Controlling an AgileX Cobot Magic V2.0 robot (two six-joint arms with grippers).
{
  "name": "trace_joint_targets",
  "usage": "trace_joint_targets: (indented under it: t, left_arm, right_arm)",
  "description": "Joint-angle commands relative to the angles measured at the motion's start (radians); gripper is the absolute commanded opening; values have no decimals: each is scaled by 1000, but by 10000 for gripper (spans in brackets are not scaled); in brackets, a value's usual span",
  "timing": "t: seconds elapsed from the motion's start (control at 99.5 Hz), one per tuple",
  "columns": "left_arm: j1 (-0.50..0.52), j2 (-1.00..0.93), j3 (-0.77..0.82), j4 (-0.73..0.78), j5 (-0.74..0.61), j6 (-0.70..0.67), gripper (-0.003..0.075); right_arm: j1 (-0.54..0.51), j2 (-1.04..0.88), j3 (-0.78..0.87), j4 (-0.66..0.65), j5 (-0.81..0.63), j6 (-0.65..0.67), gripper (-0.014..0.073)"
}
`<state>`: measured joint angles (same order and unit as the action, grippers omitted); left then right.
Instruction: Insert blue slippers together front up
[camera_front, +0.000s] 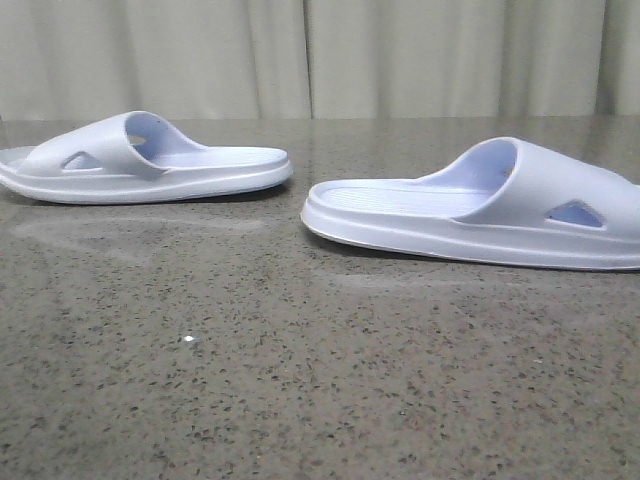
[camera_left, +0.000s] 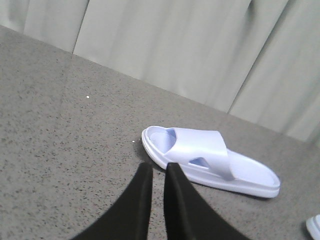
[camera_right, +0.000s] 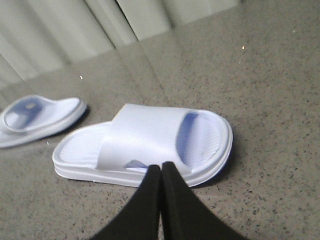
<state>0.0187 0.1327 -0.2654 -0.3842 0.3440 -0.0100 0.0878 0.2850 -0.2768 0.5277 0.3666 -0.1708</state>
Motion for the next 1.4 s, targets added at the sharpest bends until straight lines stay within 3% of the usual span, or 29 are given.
trace_joint_targets:
  t: [0.0,0.151,0.322,0.402,0.573,0.633,0.975,1.095,1.387]
  left_arm:
    - [-9,136,-152,75,33,53,15]
    - [-9,327,-296,77,154,129,16]
    - [-9,451,-354,10,188,155,53]
    - [-9,482,-356,-59,183,197,149]
    - [-9,535,-356,-182,181,254,397]
    - [-9,555,-358,-194,180,254,446]
    - [-9,630,-442,-196,190,260,447]
    - [-9,664,-449,-196,190,276,447]
    - [-9,725,-449,-196,172,303,447]
  right_arm:
    - [-4,174,-137,-73,30,-1,-78]
    - [-4,395,-281,-106,113,-1,-78]
    - [-4,468,-365,-122,191,-3,-67]
    - [-4,468,-376,-130,195,-3,1]
    - [-4,470,-383,-137,203,-3,283]
    - [-4,477,-383,-144,201,-3,321]
    - [-162,627,-388,-143,189,-17,318]
    - [-216,680,-403,-21,207,-146,318]
    - [-430,874,-444,463,413,-532,318]
